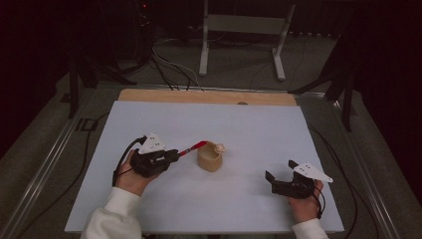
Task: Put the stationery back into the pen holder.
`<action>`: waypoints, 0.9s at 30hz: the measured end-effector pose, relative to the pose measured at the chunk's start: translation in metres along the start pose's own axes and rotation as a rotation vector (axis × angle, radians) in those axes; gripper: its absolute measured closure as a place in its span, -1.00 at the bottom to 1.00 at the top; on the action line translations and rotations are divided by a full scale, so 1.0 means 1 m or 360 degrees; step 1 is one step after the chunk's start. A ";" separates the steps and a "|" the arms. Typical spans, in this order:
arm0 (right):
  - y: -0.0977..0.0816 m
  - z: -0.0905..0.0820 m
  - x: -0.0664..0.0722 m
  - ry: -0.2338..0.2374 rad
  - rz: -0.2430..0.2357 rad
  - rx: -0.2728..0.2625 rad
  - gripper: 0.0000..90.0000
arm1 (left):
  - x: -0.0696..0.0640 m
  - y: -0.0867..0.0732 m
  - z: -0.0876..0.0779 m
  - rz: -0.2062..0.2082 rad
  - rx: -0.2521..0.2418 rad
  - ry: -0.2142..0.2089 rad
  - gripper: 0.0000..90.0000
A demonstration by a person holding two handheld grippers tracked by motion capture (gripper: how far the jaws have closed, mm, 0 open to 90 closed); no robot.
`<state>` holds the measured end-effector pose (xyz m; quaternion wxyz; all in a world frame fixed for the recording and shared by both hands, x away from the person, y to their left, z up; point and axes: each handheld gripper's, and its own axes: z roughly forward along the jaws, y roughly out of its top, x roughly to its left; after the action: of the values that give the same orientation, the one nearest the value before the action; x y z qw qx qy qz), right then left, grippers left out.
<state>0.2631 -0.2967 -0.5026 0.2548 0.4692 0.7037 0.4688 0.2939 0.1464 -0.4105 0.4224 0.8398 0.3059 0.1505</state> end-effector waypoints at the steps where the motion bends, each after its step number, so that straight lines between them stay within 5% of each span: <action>1: 0.000 0.000 0.000 0.0000 0.0000 0.0000 -1.00 | 0.000 0.001 0.000 -0.0002 -0.0003 -0.0001 0.80; 27: 0.000 0.000 -0.001 0.0001 -0.0001 0.0002 -1.00 | 0.002 0.010 0.009 -0.0033 -0.0043 -0.0017 0.80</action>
<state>0.2634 -0.2975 -0.5026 0.2543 0.4691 0.7042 0.4684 0.3043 0.1373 -0.4081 0.4369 0.8316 0.3104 0.1458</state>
